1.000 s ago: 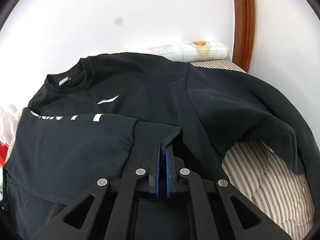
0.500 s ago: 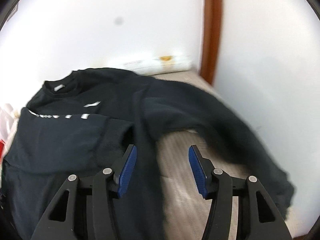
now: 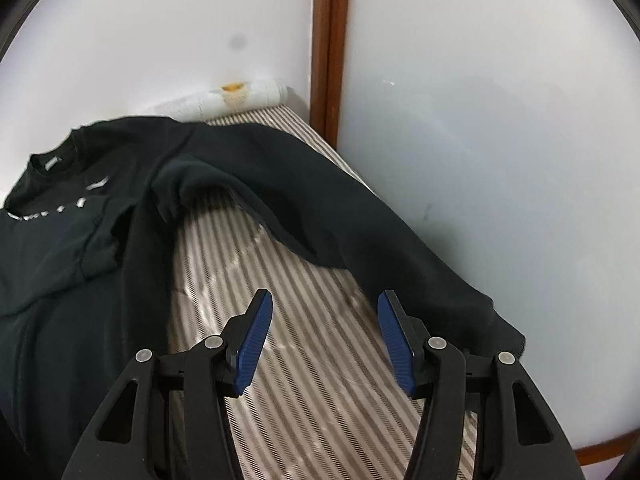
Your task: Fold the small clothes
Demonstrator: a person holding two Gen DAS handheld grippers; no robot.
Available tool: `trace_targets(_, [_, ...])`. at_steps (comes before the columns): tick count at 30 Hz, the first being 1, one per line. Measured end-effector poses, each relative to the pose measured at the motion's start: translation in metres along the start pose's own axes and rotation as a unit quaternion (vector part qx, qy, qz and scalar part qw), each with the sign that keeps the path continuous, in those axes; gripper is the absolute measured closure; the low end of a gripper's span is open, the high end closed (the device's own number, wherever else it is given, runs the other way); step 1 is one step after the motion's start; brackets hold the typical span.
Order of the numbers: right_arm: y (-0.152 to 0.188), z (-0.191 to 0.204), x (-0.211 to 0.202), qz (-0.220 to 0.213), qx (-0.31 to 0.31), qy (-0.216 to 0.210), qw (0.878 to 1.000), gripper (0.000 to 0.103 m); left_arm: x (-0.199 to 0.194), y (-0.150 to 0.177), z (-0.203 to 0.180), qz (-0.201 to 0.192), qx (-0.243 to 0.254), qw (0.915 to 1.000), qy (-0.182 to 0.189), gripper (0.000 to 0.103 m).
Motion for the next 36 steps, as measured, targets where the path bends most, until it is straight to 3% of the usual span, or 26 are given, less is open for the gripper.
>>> trace_targets(13, [0.014, -0.018, 0.001, 0.002, 0.028, -0.007, 1.0, 0.041, 0.0, 0.001, -0.001, 0.002, 0.003, 1.0, 0.003, 0.008])
trace_targets(17, [0.014, -0.02, 0.0, -0.011, 0.007, -0.003, 1.0, 0.029, 0.001, 0.0, -0.002, 0.004, 0.006, 1.0, 0.002, 0.005])
trace_targets(22, [0.017, -0.032, 0.007, -0.015, -0.019, 0.037, 0.999, 0.028, 0.002, 0.0, -0.002, 0.005, 0.008, 1.0, 0.0, 0.004])
trace_targets(31, [0.025, -0.074, 0.027, 0.004, 0.011, 0.043, 0.999, 0.029, 0.002, 0.0, -0.002, 0.006, 0.009, 0.9999, -0.001, 0.002])
trace_targets(33, [0.027, -0.072, 0.029, 0.004, -0.01, 0.053, 0.999, 0.035, 0.002, -0.001, -0.002, 0.006, 0.009, 0.9999, -0.001, 0.002])
trace_targets(35, [0.03, -0.068, 0.031, 0.01, -0.026, 0.058, 0.998, 0.067, 0.002, 0.0, -0.002, 0.006, 0.009, 0.9999, -0.001, 0.002])
trace_targets(36, [0.031, -0.066, 0.031, 0.013, -0.03, 0.05, 0.998, 0.075, 0.002, -0.001, -0.002, 0.006, 0.009, 0.9999, -0.001, 0.002])
Point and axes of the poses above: each gripper's, at about its wrist camera, not at the fingertips, and x roughly the way its jaws point, z to its left, y to its underside, the point moved 1 cm from there along x, roughly the way its jaws point, and after that the axes turned 10 degrees about -y, right-handed, at the moved point
